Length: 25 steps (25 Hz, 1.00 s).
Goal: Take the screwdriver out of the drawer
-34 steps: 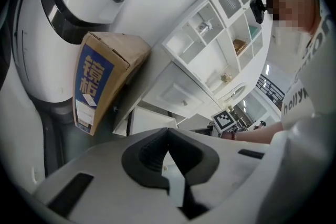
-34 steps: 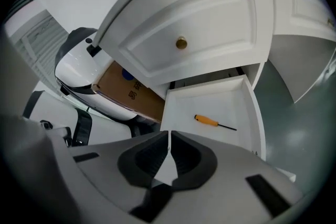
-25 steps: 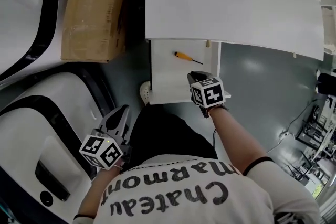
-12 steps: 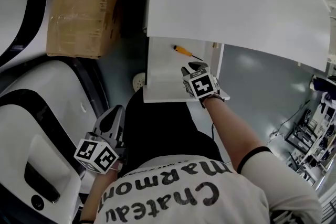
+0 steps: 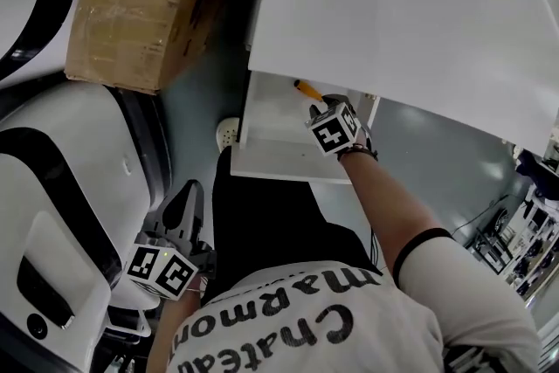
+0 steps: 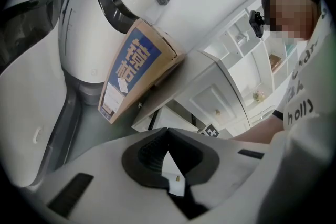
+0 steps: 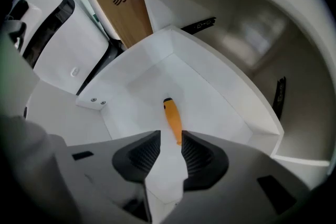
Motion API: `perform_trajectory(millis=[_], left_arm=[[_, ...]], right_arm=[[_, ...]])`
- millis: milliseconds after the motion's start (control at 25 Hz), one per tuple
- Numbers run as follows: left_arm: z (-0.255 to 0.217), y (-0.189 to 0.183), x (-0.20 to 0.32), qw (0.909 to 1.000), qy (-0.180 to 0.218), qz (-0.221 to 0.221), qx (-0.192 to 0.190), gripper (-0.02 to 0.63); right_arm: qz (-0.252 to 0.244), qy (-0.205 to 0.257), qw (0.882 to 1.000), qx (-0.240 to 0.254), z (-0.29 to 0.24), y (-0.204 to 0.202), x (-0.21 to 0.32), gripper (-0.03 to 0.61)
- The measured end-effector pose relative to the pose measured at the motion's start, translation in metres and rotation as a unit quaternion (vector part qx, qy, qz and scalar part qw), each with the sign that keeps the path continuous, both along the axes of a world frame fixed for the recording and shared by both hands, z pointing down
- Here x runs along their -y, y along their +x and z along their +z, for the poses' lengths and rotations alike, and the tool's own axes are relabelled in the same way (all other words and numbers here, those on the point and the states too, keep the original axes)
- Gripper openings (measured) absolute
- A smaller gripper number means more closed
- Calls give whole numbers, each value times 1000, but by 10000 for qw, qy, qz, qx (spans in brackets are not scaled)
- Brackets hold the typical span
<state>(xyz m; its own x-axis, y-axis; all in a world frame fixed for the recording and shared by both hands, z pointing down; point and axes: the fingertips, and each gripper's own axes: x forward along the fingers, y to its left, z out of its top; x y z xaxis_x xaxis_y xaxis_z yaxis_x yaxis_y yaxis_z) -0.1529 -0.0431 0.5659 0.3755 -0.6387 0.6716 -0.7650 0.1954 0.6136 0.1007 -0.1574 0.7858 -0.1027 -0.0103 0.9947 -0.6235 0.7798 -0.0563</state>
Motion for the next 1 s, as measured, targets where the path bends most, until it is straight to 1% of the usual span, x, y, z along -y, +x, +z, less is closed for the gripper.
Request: perform_trajectory(millis=[160,280,440,600,1000], left_arm=[[4,6,-5,9999,1,-134,-7,23],[11,6,-13,9997,-53,-234,-5,23],[17,-1,-21,9992,-115,-384,45,23],[20,-3,-28,9989,-142,-434,83,23],[23,-7,-36,9985,-134,-512,169,23]], right_arm=[[-419,-57,9991,-101,15,0,4,118],[-581,-105,9982,-125,24,-3,4,121],[-668,-20,9977,-103,31,-13,9,126],[-665,73,9977,-145,38,-16,12,126],[-766,88,9968,-213,50,-17,13,127]])
